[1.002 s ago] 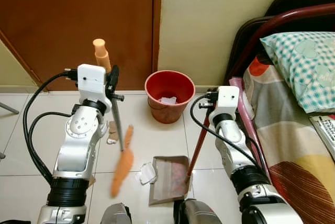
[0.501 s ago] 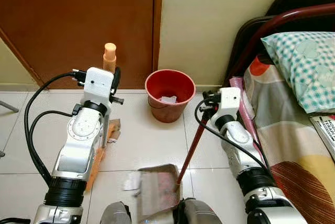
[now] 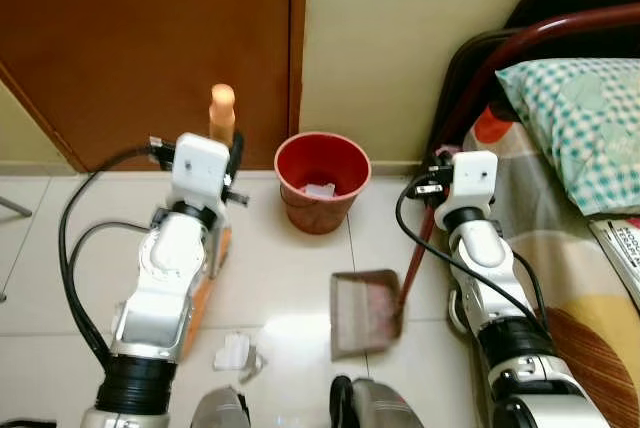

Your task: Sweep floor

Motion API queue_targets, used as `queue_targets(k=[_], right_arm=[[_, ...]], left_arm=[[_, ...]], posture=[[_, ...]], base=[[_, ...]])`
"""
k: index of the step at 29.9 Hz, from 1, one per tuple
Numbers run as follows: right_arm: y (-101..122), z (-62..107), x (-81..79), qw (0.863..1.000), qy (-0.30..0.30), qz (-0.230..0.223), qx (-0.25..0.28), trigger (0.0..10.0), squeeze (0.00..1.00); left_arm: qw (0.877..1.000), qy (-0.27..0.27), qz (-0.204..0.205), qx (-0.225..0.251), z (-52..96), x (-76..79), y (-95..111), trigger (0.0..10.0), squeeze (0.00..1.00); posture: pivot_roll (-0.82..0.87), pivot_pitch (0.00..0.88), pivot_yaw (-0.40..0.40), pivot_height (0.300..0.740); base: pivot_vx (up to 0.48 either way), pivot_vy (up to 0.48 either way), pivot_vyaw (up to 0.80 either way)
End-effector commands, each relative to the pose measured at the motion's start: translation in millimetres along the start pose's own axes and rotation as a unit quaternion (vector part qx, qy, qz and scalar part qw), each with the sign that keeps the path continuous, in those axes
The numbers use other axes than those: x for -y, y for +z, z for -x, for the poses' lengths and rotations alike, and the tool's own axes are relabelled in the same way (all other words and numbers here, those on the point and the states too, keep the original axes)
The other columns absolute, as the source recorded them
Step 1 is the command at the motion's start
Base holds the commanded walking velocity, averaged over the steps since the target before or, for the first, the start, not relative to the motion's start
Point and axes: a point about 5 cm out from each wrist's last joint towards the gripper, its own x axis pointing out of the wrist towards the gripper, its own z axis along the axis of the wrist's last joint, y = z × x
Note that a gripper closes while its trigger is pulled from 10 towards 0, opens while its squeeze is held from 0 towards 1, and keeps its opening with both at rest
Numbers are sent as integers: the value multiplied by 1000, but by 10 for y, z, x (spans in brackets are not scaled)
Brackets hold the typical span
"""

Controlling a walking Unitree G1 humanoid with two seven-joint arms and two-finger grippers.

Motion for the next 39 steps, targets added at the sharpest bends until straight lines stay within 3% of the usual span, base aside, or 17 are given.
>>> queue_targets(k=[1, 4, 6, 10, 17, 22, 39], right_arm=[[-17, 56, 14, 1000, -1, -13, 0, 10000, 0], [-102, 181, -2, 999, 3, -32, -16, 10000, 0], [-245, 330, -8, 998, 1, -35, -54, 10000, 0], [-303, 405, -15, 997, 5, -35, -73, 10000, 0], [-251, 351, -24, 997, -3, -35, -65, 10000, 0], [-145, 288, -29, 999, -18, -28, -42, 10000, 0], [-91, 252, -61, 999, -22, -34, -28, 10000, 0]], left_arm=[[1000, 8, 2, 18, 27, 23, 91, 10000, 0], [1000, 17, 11, -1, 122, 79, 5, 10000, 0], [1000, 11, 12, -14, 211, 121, -72, 10000, 0], [1000, 9, 15, -23, 248, 127, -115, 10000, 0], [999, 11, 18, -32, 252, 137, -146, 10000, 0], [999, 10, 17, -33, 262, 148, -144, 10000, 0], [999, 6, 21, -36, 239, 177, -147, 10000, 0]], posture=[[33, 118, -73, 740], [38, 113, -73, 740], [43, 102, -75, 740], [41, 98, -70, 740], [40, 98, -64, 740], [53, 100, -62, 740], [42, 110, -58, 740]], base=[[0, 0, 0], [0, 0, 0], [0, 0, 0], [0, 0, 0], [0, 0, 0], [-293, 0, 0], [-313, 0, 0]])
